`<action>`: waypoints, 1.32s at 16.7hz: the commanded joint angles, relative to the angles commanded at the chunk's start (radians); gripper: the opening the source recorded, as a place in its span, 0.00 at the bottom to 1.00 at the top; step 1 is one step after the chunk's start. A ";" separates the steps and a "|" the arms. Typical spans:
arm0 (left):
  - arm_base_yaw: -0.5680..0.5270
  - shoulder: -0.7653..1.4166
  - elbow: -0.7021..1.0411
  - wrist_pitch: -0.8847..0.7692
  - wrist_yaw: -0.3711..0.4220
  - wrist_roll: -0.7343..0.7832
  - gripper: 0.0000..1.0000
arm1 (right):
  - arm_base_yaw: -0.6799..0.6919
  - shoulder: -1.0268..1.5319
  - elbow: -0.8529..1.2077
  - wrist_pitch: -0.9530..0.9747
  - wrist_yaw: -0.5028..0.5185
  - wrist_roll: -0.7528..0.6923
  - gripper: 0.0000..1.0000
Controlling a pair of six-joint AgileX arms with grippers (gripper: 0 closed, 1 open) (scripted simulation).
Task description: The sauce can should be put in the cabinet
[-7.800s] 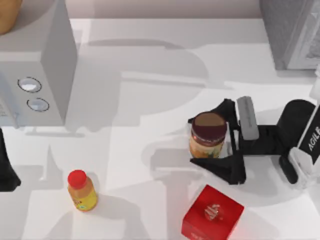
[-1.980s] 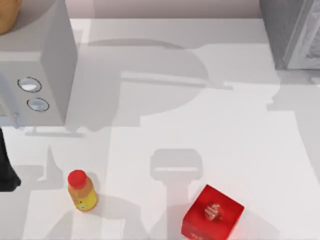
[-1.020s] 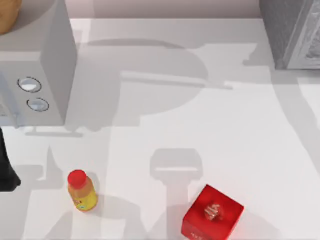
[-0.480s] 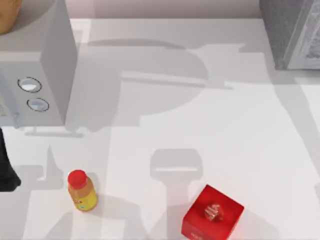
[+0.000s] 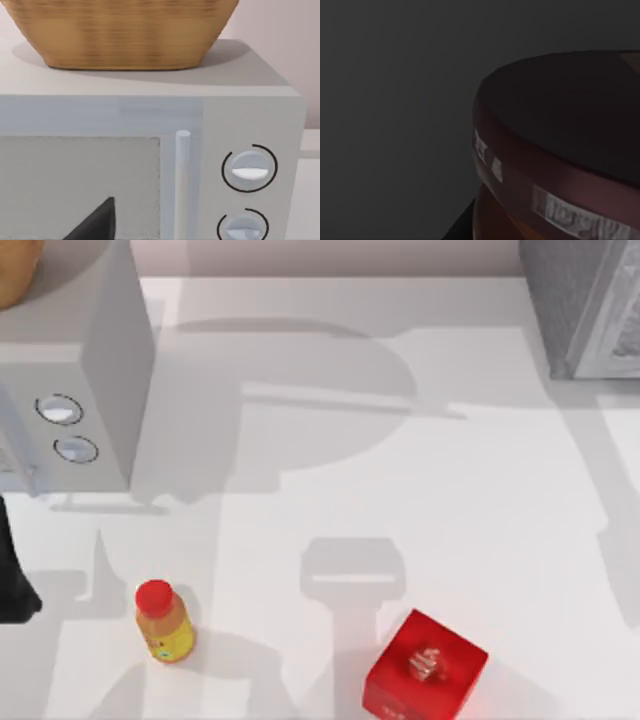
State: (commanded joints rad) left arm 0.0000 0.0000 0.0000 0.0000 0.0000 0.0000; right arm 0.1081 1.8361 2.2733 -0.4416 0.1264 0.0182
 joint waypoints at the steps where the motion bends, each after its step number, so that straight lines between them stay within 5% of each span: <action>1: 0.000 0.000 0.000 0.000 0.000 0.000 1.00 | -0.003 0.019 0.016 0.004 -0.003 0.000 0.00; 6: 0.000 0.000 0.000 0.000 0.000 0.000 1.00 | -0.005 0.030 0.026 0.006 -0.005 0.000 0.00; 19: 0.000 0.000 0.000 0.000 0.000 0.000 1.00 | -0.005 0.030 0.026 0.006 -0.005 0.000 0.98; 22: 0.000 0.000 0.000 0.000 0.000 0.000 1.00 | -0.005 0.030 0.026 0.006 -0.005 0.000 1.00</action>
State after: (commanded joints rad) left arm 0.0000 0.0000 0.0000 0.0000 0.0000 0.0000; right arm 0.1029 1.8665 2.2996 -0.4355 0.1212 0.0186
